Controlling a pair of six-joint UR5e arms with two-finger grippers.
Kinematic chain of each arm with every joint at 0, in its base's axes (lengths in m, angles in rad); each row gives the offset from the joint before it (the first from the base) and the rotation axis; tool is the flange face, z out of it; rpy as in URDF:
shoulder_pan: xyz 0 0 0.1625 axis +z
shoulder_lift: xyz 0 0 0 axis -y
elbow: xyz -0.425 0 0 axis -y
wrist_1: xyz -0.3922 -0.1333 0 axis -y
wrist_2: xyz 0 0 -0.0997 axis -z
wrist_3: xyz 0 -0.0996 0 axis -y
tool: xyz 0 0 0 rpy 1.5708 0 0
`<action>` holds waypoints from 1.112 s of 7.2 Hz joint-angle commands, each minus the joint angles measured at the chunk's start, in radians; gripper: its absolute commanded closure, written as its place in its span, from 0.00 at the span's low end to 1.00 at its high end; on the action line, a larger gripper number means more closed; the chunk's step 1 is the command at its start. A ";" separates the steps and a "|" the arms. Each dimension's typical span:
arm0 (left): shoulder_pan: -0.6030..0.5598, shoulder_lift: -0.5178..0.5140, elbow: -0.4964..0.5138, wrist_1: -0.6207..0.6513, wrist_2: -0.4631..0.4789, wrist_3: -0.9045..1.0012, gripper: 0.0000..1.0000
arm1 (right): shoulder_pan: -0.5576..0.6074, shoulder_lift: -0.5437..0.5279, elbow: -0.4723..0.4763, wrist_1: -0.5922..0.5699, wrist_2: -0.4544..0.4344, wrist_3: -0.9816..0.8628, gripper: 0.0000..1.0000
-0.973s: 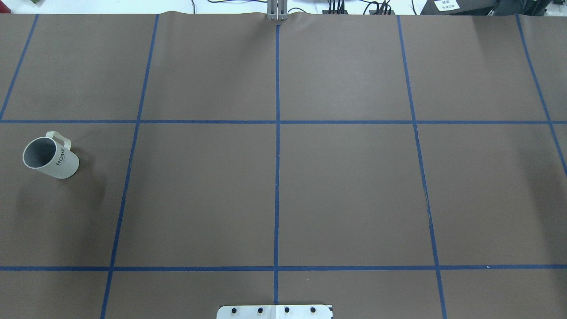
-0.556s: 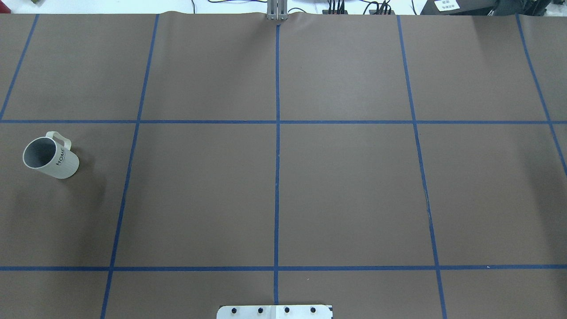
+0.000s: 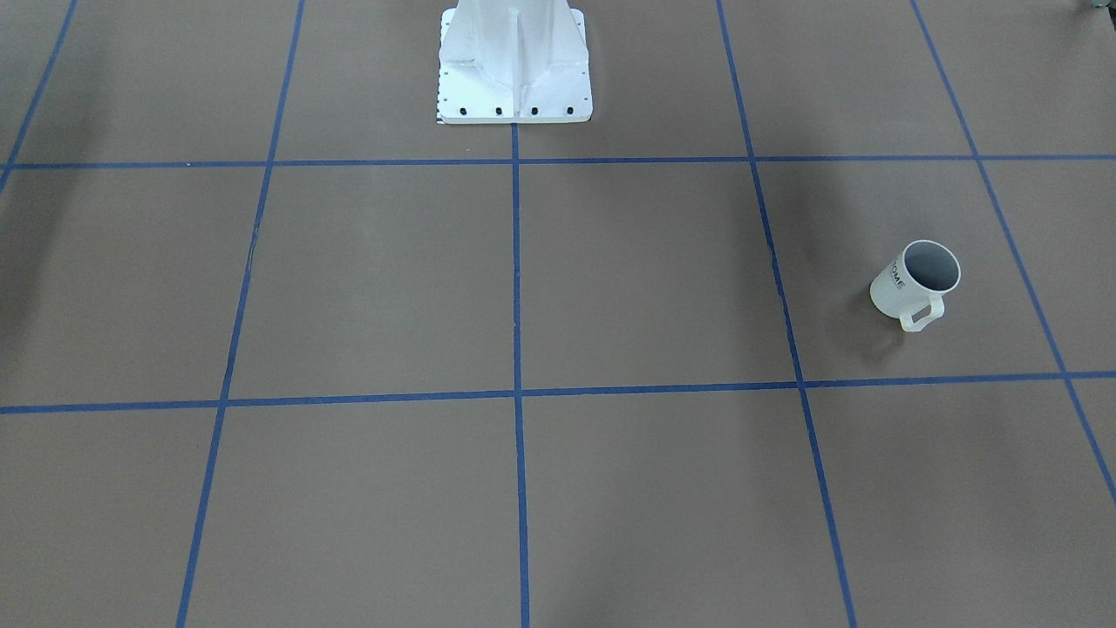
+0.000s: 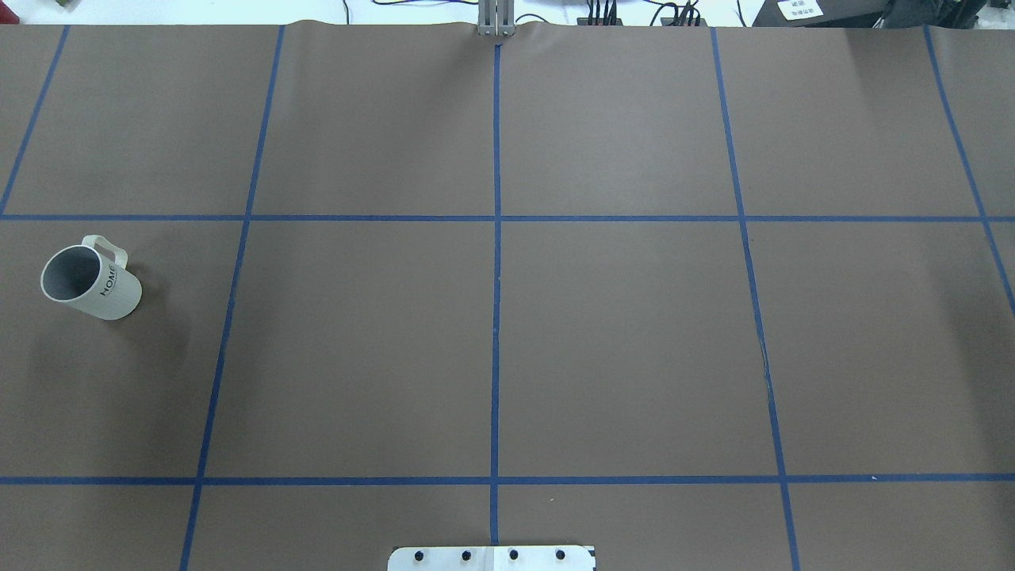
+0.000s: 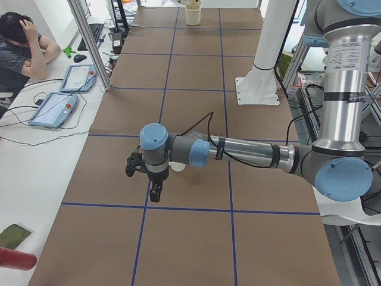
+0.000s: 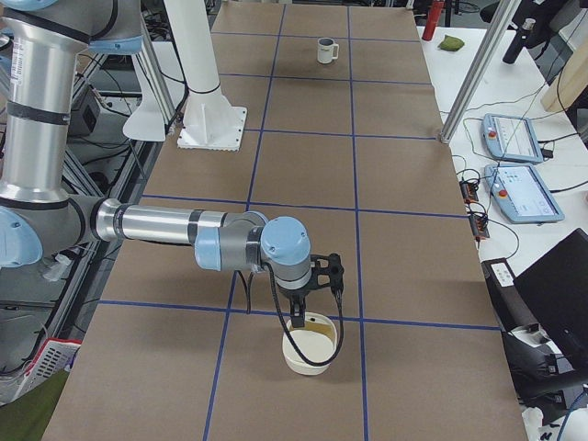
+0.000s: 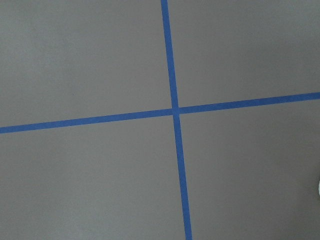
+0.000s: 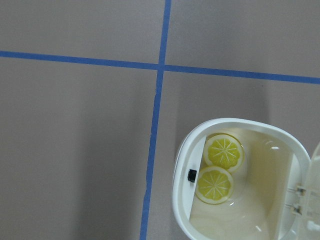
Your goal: Left arm hands cup to right arm to dump lemon
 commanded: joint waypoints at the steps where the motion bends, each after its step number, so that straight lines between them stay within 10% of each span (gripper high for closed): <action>1: -0.004 -0.005 -0.002 0.005 -0.001 0.001 0.00 | 0.009 -0.023 0.010 -0.001 0.005 -0.003 0.00; 8: -0.004 -0.011 -0.002 0.005 0.001 -0.007 0.00 | -0.046 -0.001 0.092 -0.063 0.012 0.089 0.00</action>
